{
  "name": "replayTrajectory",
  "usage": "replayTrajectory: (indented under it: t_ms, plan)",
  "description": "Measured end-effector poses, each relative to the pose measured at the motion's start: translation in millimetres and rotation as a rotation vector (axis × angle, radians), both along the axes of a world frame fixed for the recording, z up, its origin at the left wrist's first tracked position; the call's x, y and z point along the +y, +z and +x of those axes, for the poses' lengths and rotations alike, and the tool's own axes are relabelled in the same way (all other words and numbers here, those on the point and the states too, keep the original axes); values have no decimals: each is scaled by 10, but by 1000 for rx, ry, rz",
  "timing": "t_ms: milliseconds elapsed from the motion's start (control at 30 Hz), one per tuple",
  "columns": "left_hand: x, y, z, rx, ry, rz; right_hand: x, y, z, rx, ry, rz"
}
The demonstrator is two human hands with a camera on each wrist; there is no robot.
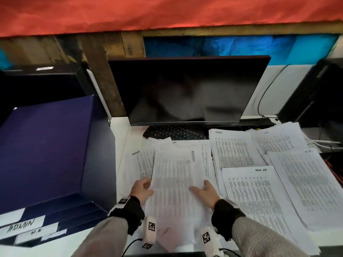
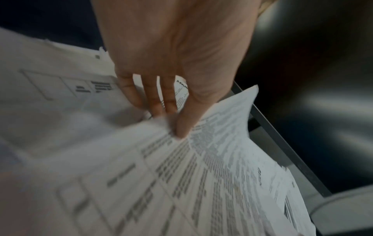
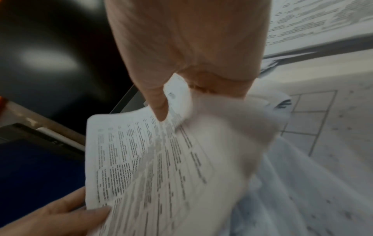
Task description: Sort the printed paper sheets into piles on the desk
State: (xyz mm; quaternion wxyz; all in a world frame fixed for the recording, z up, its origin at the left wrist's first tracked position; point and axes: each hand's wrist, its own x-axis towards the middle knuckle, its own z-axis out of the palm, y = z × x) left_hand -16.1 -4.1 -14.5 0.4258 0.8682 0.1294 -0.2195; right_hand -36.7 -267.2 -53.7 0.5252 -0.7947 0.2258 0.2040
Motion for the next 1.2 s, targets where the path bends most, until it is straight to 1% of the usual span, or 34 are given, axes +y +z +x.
replayTrajectory:
  t_ms: [33,67,100,133,167,233,267,333,433,500,567,633,667,733,800,933,1000,1100,1133,1200]
  plan:
    - [-18,1,-24,25,-66,25,2,44,-21,-15,-18,-29]
    - [-29,24,-55,59,-108,61,17,185,-62,-44,-34,-56]
    - [-26,26,-77,75,-150,126,13,282,-104,-56,-28,-102]
    - [-11,7,-83,63,-146,192,10,417,-148,-47,-12,-139]
    - [3,-9,-84,34,-91,238,-28,456,-168,-55,9,-162]
    - [35,19,-84,-23,76,250,-108,437,-195,-39,53,-194]
    - [64,3,-61,-36,178,223,-130,430,-198,-34,58,-194]
    - [103,22,-8,5,320,165,-158,374,-214,-7,81,-221]
    - [152,-15,80,95,398,94,-120,414,-216,-38,142,-267]
    - [170,-54,129,124,464,8,-80,441,-182,-64,172,-273]
    - [192,-127,178,139,512,-84,-17,448,-140,-72,216,-300]
    - [241,-323,252,122,559,-204,53,447,-111,-72,276,-338]
    - [236,-356,267,114,573,-254,86,436,-108,-68,298,-341]
    - [160,-229,219,66,537,-290,131,412,-106,-69,330,-331]
    - [108,-102,147,-8,452,-268,157,407,-105,-73,327,-310]
    - [180,-40,62,-91,306,-234,121,418,-69,-85,188,-298]
    - [268,-94,26,-72,278,-179,88,406,-28,-64,151,-275]
    - [290,-119,-51,17,226,-146,101,405,43,-36,135,-268]
    - [257,-74,-81,33,214,-151,126,414,56,-18,152,-262]
    - [165,54,-131,63,225,-224,187,410,61,11,213,-265]
